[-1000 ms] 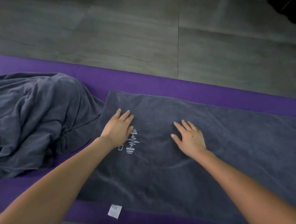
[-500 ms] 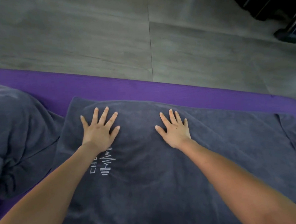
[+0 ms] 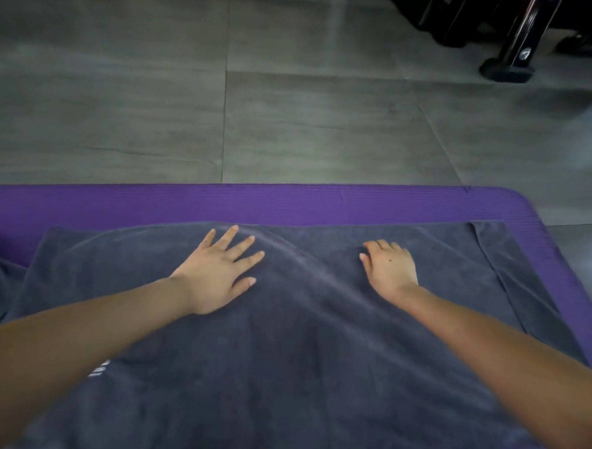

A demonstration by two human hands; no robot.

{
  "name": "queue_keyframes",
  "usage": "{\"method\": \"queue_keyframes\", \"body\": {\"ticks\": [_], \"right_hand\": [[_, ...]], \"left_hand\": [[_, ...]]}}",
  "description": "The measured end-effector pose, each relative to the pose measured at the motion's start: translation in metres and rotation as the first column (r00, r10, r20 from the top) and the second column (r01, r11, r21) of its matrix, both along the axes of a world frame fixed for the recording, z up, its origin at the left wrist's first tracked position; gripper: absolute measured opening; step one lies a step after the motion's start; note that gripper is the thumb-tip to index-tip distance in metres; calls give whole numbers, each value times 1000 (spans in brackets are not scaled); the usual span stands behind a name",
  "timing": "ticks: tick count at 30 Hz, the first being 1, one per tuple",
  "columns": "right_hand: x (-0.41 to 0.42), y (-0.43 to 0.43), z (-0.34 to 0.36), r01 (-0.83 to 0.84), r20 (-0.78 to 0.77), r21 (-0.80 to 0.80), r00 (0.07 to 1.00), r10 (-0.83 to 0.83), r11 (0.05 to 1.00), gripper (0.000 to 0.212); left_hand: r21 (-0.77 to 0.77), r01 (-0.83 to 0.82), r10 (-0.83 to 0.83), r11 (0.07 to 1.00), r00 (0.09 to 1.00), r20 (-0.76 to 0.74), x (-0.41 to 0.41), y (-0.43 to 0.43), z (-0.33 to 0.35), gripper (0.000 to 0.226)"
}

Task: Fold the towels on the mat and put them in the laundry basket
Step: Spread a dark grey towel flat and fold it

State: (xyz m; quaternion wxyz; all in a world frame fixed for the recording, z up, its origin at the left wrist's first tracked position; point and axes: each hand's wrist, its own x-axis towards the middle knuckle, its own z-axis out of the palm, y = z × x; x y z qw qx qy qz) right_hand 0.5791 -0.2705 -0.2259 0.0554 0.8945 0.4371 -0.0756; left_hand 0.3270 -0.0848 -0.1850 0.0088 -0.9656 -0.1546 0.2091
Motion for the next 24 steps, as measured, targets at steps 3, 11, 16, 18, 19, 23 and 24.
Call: {"method": "queue_keyframes", "body": {"ticks": [3,11,16,18,19,23,24], "right_hand": [[43,-5,-7,-6,-1,0,1000,6,1000,42],[121,4,-33,-55,35,107,998,51,993,31],[144,9,-42,-160,65,193,986,150,968,20],[149,11,-44,-170,82,207,984,156,964,21],[150,11,-45,-161,80,221,986,146,962,21],[148,-4,-49,-126,80,370,991,103,921,22],[151,-12,-50,-115,110,385,991,78,916,22]], "left_hand": [[-43,-48,46,998,998,-35,35,-31,-2,59],[-139,-496,509,857,857,85,99,-125,-80,82],[-107,-518,528,849,820,222,102,-133,-99,63],[-91,-514,519,853,817,252,102,-133,-102,62],[-88,-517,522,851,815,252,102,-133,-103,62],[-67,-525,522,848,809,271,106,-136,-101,61],[-55,-514,506,856,811,292,110,-138,-98,59]]}}
